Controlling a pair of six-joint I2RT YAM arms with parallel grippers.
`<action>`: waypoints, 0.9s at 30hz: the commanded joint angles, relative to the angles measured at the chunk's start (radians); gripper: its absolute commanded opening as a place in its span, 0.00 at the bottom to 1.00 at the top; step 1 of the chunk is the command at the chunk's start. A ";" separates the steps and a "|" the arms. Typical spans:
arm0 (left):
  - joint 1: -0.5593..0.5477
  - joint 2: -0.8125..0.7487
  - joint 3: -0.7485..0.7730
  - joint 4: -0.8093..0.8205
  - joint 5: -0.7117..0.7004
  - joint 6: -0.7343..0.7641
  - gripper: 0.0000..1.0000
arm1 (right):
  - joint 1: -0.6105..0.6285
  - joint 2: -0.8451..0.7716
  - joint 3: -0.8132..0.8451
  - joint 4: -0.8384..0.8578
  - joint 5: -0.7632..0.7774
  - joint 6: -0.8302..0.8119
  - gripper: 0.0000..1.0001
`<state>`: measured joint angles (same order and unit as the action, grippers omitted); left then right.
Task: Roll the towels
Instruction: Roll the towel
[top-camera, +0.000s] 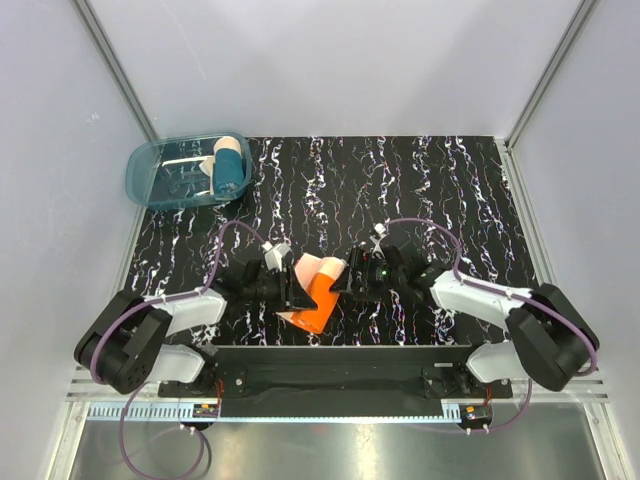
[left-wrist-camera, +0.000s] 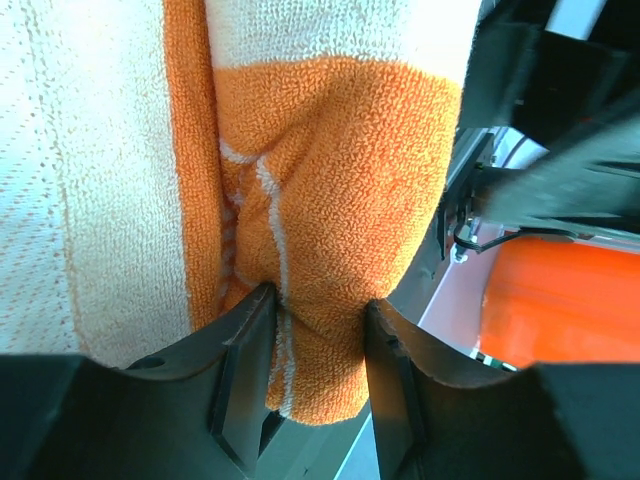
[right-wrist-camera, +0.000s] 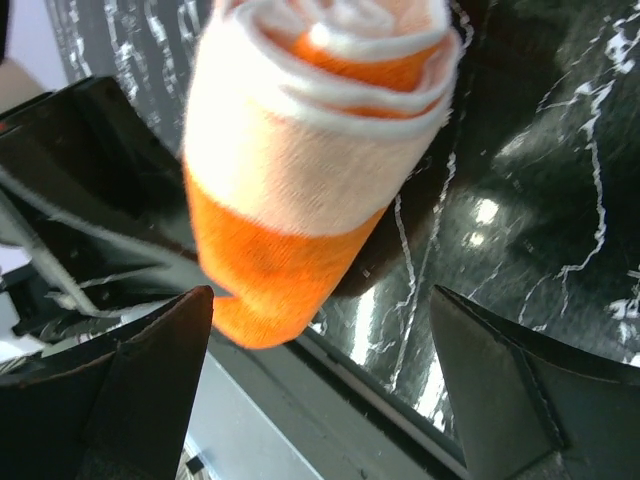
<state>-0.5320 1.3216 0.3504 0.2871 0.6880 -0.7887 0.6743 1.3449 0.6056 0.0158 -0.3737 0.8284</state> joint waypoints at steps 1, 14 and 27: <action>0.012 0.036 -0.028 -0.008 0.034 -0.018 0.43 | 0.010 0.052 0.026 0.095 0.030 0.015 0.95; 0.015 0.122 -0.016 0.070 0.084 -0.050 0.44 | 0.039 0.223 0.011 0.332 0.006 0.057 0.92; 0.020 0.143 -0.013 0.090 0.102 -0.057 0.43 | 0.050 0.247 -0.101 0.662 -0.083 0.074 0.94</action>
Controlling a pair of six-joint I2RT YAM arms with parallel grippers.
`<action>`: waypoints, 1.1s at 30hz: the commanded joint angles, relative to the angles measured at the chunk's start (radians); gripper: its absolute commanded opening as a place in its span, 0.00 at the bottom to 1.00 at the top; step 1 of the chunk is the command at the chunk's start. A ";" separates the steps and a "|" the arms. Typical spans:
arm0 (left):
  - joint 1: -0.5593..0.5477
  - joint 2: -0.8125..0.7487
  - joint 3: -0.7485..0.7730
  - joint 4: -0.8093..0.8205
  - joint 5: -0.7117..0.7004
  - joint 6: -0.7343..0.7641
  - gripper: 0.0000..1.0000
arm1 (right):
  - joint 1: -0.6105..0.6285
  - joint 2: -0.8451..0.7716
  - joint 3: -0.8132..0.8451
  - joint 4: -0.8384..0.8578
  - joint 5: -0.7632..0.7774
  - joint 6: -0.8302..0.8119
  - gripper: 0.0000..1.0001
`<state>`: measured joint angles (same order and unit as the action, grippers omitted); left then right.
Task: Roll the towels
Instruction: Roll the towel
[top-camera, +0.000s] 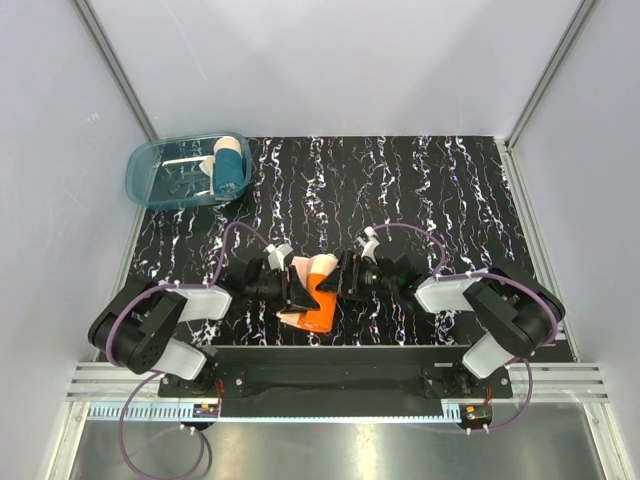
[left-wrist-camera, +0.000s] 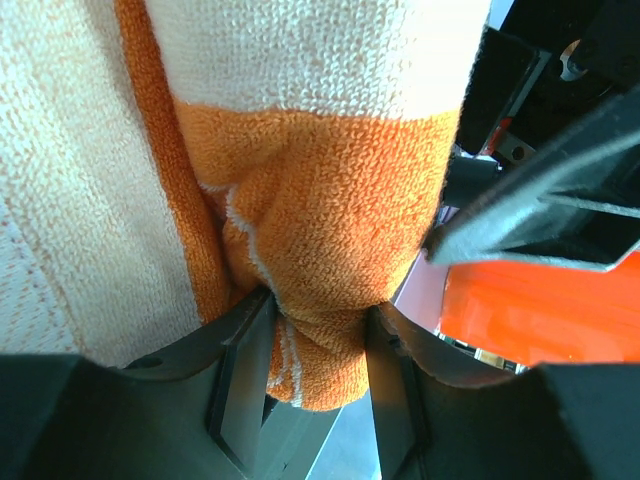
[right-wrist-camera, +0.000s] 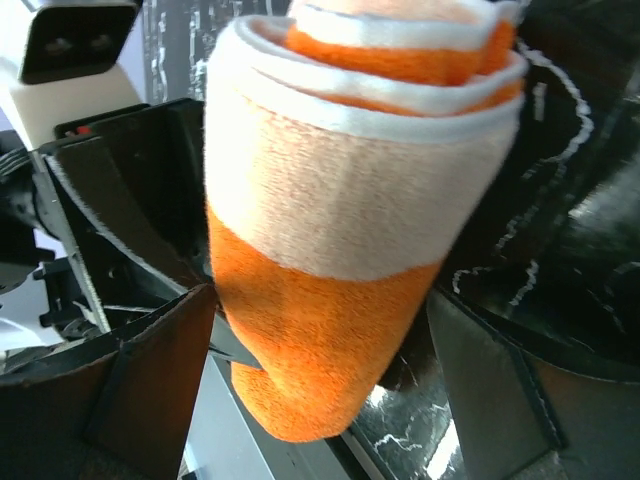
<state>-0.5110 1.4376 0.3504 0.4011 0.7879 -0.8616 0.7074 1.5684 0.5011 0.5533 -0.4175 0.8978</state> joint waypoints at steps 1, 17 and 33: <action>-0.001 0.032 -0.011 -0.024 0.005 0.019 0.43 | 0.017 0.045 0.004 0.141 -0.041 0.009 0.94; -0.018 -0.029 0.053 -0.253 -0.093 0.145 0.44 | 0.027 0.012 0.068 -0.201 0.097 -0.045 0.37; -0.297 -0.163 0.352 -0.712 -0.608 0.325 0.59 | 0.033 -0.119 0.226 -0.920 0.338 -0.076 0.31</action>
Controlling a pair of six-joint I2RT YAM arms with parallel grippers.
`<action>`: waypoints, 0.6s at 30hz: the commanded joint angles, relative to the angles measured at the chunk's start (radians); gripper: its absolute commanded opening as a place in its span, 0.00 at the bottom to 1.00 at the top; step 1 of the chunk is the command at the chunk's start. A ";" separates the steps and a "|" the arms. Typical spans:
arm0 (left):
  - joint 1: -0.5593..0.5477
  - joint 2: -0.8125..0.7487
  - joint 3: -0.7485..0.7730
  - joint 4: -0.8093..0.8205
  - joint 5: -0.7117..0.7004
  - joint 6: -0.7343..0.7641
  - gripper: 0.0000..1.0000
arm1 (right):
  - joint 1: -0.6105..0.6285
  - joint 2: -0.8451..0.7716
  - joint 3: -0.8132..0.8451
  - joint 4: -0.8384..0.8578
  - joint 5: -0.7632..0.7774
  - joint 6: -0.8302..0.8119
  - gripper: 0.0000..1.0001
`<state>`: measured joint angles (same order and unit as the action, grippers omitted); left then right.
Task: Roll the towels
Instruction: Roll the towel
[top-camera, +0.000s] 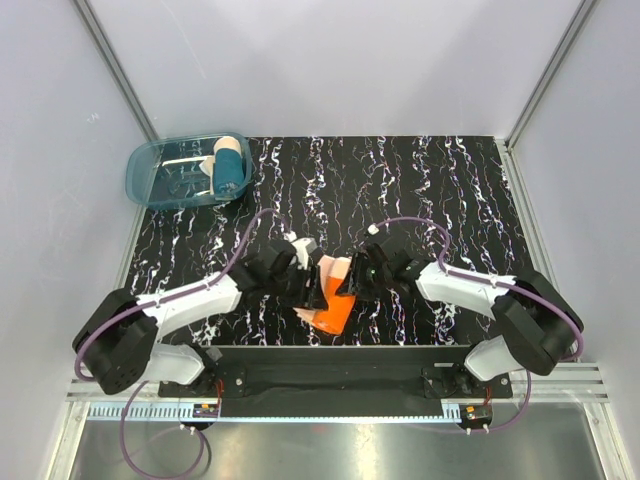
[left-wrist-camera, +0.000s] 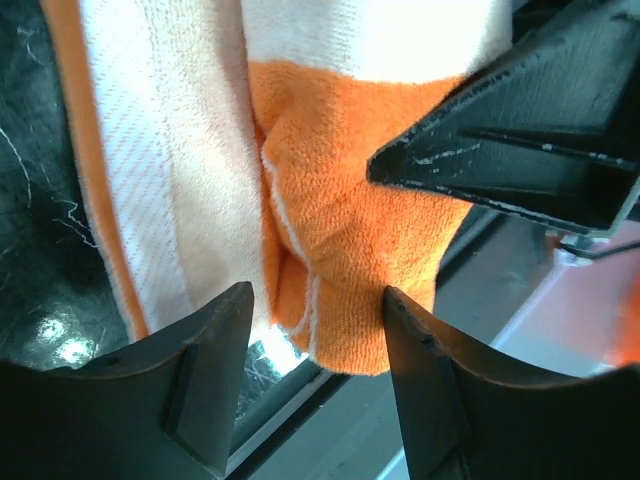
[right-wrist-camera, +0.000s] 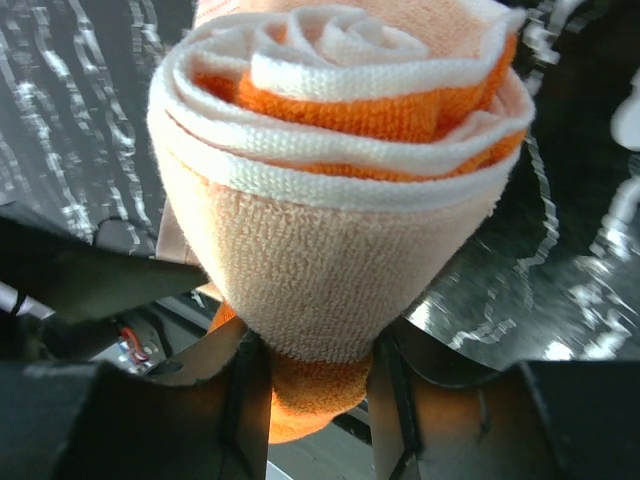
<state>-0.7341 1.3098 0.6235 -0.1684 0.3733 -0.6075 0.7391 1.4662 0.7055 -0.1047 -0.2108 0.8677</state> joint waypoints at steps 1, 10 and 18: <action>-0.096 -0.038 0.096 -0.157 -0.226 0.071 0.59 | 0.003 -0.018 0.031 -0.298 0.136 -0.047 0.31; -0.301 -0.063 0.231 -0.284 -0.559 0.081 0.63 | 0.013 0.042 0.111 -0.421 0.185 -0.045 0.31; -0.490 0.038 0.341 -0.301 -0.723 0.095 0.64 | 0.020 0.069 0.138 -0.434 0.185 -0.026 0.30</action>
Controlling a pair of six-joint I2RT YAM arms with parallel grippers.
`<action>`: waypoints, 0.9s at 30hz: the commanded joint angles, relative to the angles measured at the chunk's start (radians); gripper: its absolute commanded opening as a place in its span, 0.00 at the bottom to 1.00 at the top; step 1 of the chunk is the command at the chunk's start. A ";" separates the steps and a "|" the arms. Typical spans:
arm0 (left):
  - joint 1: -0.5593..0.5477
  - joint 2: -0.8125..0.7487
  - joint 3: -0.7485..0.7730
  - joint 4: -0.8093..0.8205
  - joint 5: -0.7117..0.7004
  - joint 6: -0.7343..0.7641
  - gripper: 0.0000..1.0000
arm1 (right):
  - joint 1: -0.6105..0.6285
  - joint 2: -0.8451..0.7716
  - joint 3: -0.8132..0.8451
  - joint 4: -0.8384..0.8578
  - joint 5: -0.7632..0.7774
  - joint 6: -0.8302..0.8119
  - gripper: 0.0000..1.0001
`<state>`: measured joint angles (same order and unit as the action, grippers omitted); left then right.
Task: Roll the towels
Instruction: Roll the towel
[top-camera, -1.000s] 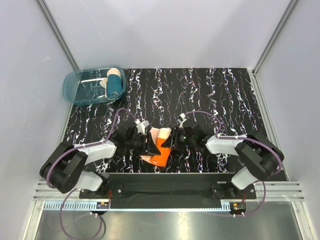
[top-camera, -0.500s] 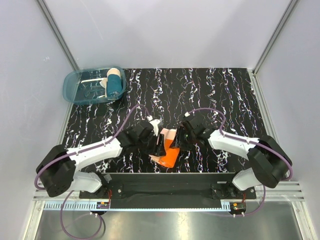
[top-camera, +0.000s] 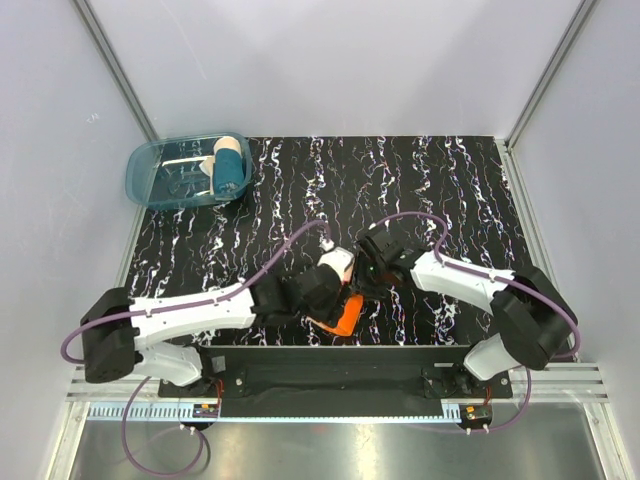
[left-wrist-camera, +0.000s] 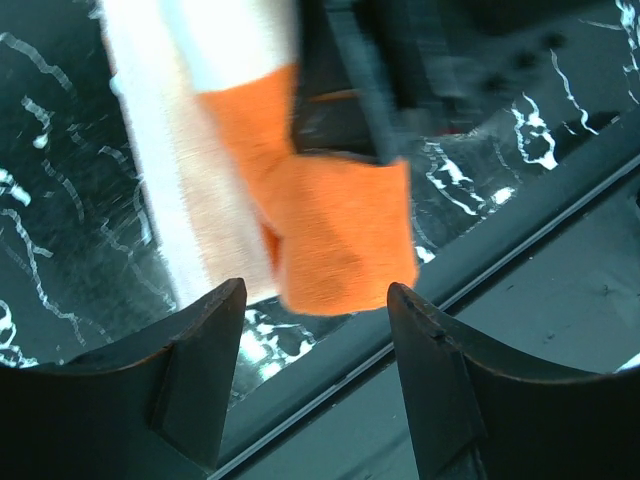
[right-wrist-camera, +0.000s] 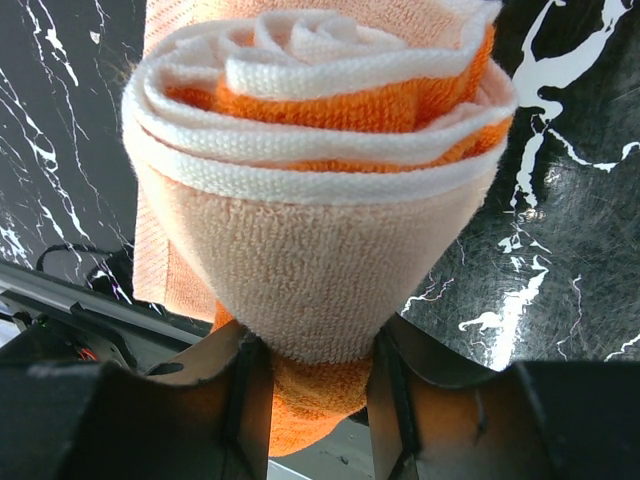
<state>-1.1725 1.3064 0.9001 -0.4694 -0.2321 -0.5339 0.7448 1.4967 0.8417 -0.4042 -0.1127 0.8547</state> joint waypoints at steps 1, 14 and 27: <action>-0.065 0.059 0.075 -0.002 -0.128 0.022 0.64 | 0.014 0.043 0.005 -0.137 0.085 -0.016 0.30; -0.156 0.327 0.160 -0.035 -0.237 -0.017 0.69 | 0.014 0.065 0.030 -0.147 0.070 -0.037 0.29; -0.156 0.386 0.056 0.017 -0.211 -0.074 0.65 | 0.013 0.079 0.059 -0.165 0.038 -0.055 0.35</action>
<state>-1.3441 1.6524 1.0191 -0.4641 -0.4717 -0.5583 0.7444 1.5471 0.8955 -0.4553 -0.1154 0.8421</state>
